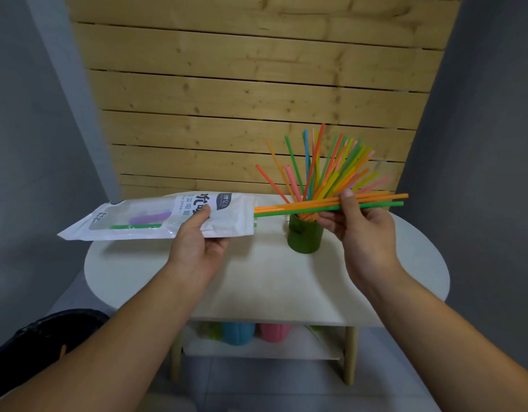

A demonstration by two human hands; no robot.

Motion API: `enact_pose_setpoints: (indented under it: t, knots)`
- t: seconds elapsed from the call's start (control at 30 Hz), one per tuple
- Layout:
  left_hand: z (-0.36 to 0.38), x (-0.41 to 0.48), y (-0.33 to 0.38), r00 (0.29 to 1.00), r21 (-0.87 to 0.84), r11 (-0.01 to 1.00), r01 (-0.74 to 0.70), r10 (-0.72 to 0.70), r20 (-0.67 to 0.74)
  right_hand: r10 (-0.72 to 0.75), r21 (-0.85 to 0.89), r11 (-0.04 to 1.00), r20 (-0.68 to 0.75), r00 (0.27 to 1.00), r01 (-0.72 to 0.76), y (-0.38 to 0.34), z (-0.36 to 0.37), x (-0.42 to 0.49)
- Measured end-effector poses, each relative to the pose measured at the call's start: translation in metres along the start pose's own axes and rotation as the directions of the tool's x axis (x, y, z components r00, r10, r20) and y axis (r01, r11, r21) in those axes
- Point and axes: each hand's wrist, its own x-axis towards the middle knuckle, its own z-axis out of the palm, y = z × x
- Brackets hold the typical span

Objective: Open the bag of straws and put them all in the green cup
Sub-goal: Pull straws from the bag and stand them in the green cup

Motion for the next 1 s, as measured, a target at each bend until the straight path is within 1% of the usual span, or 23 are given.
enact_pose_setpoints:
  t: [0.17,0.23,0.37,0.5,0.6,0.7,0.87,1.0]
  knots:
    - [-0.001,0.005,0.003,1.0,-0.001,1.0,-0.024,0.024,-0.018,-0.095,-0.073,0.993,-0.058,0.994,0.09,-0.006,-0.018,-0.001]
    - [-0.002,0.006,0.003,0.999,0.004,0.999,-0.033,0.033,-0.028,-0.154,-0.138,0.98,-0.097,0.983,0.14,-0.008,-0.025,0.0]
    - [-0.002,0.007,-0.002,0.999,0.028,0.999,-0.033,0.033,-0.033,-0.312,-0.321,0.911,-0.13,0.941,0.258,-0.01,-0.039,0.0]
    - [0.0,0.005,-0.009,1.0,0.045,0.999,-0.022,0.023,-0.009,-0.427,-0.419,0.84,-0.118,0.897,0.345,-0.019,-0.046,-0.003]
    - [0.001,0.002,-0.013,1.0,0.055,0.998,-0.019,0.019,0.006,-0.483,-0.484,0.787,-0.096,0.87,0.383,-0.024,-0.047,-0.001]
    - [0.002,0.001,-0.015,1.0,0.07,0.997,-0.022,0.021,0.017,-0.51,-0.558,0.728,-0.051,0.858,0.399,-0.024,-0.048,0.004]
    - [0.002,0.002,-0.015,1.0,0.105,0.994,-0.014,0.011,0.027,-0.462,-0.628,0.681,0.031,0.886,0.377,-0.017,-0.048,0.017]
    - [0.0,0.002,-0.015,1.0,0.121,0.993,-0.015,0.012,0.025,-0.435,-0.675,0.628,0.108,0.894,0.388,-0.014,-0.041,0.029]
